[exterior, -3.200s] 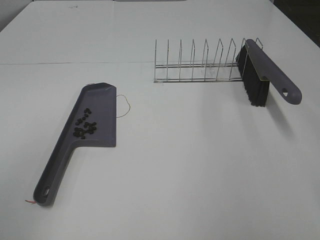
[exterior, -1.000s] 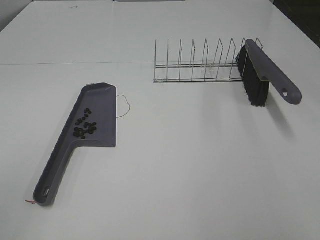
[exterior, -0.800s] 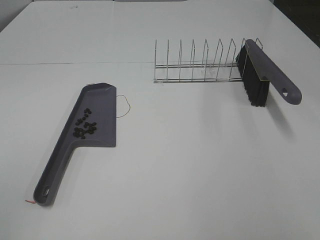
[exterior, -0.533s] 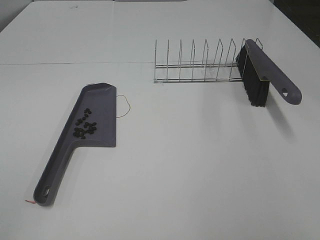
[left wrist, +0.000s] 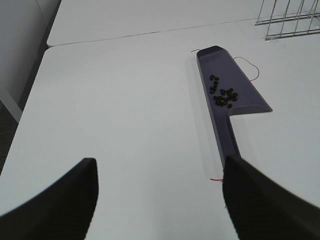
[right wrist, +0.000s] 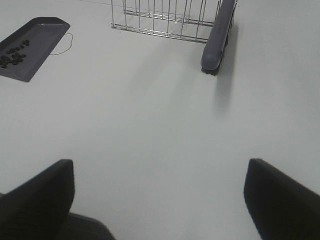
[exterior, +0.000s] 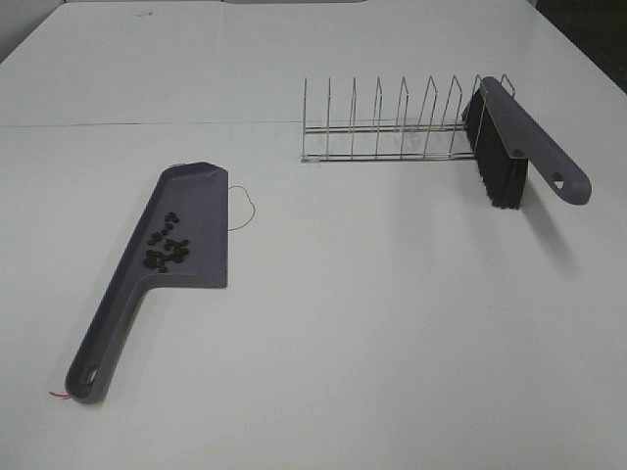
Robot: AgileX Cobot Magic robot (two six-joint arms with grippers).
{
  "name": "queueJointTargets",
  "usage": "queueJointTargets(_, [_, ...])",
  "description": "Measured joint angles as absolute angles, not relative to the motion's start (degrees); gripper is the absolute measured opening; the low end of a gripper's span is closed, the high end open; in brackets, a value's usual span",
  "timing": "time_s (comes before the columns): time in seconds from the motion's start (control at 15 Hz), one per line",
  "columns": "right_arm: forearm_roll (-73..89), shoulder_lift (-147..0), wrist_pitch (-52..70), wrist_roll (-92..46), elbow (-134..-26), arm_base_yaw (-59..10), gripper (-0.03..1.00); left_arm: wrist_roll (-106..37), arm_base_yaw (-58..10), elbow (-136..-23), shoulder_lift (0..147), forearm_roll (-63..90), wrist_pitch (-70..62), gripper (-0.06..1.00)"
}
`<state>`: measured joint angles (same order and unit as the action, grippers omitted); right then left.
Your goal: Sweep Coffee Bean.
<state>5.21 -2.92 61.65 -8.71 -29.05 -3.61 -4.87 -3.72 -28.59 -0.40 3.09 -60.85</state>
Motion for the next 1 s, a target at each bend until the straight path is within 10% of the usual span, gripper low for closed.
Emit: queueJointTargets(1.0, [5.21, 0.34, 61.08, -8.71, -28.93, 0.17, 0.86, -4.87, -3.72, -28.59, -0.40, 3.09, -60.85, 0.65])
